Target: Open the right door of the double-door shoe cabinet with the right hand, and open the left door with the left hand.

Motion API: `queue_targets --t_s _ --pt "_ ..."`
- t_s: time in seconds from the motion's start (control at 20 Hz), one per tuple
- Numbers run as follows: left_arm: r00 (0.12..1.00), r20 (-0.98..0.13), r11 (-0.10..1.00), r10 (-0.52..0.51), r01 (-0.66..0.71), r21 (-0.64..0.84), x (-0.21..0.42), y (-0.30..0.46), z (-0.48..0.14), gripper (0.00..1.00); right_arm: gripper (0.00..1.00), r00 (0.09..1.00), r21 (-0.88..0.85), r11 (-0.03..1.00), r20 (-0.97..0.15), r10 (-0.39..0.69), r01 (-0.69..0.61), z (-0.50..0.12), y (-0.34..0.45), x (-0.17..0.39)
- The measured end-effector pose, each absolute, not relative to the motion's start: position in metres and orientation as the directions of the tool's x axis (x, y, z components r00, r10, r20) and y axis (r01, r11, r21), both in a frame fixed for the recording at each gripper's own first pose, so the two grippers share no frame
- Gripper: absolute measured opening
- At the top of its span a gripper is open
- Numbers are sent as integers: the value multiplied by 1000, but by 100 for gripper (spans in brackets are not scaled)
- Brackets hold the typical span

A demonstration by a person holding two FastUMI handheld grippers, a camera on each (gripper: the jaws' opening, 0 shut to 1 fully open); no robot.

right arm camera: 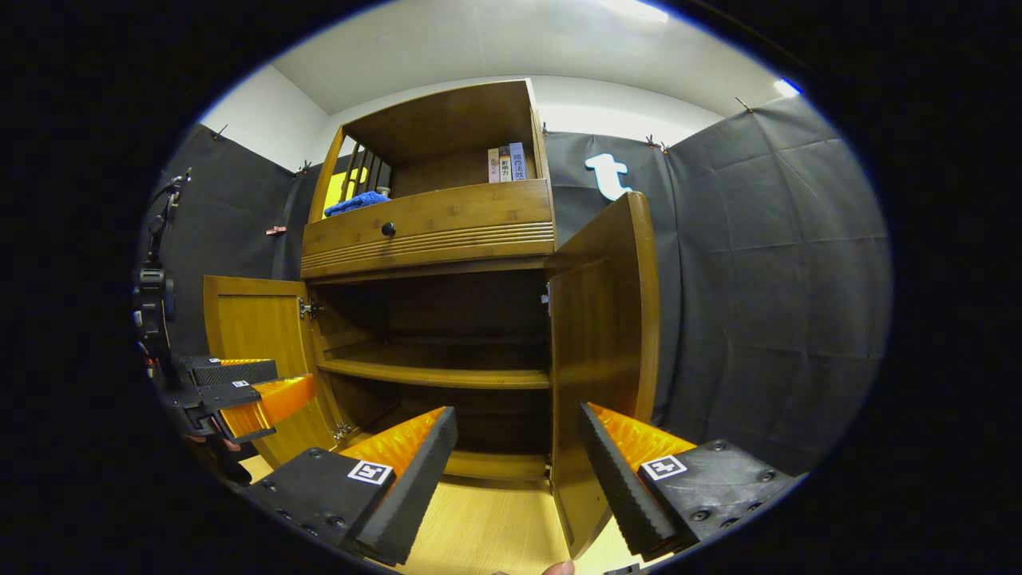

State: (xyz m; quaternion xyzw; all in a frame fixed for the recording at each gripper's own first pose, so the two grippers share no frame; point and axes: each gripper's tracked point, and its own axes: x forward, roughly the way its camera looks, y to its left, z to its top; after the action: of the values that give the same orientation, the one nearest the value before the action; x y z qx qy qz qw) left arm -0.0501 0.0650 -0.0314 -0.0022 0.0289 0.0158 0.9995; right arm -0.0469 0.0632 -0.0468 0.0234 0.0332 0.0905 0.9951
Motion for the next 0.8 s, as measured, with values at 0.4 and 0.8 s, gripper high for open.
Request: queue_targets --t_s 0.4,0.8 --pt "999 -43 999 33 -33 19 -51 71 -29 94 97 981 48 982 -60 186 -183 -47 70 -47" --pt "999 -33 999 41 -41 15 -49 77 -30 94 100 981 39 982 -59 187 -185 -48 74 -45"
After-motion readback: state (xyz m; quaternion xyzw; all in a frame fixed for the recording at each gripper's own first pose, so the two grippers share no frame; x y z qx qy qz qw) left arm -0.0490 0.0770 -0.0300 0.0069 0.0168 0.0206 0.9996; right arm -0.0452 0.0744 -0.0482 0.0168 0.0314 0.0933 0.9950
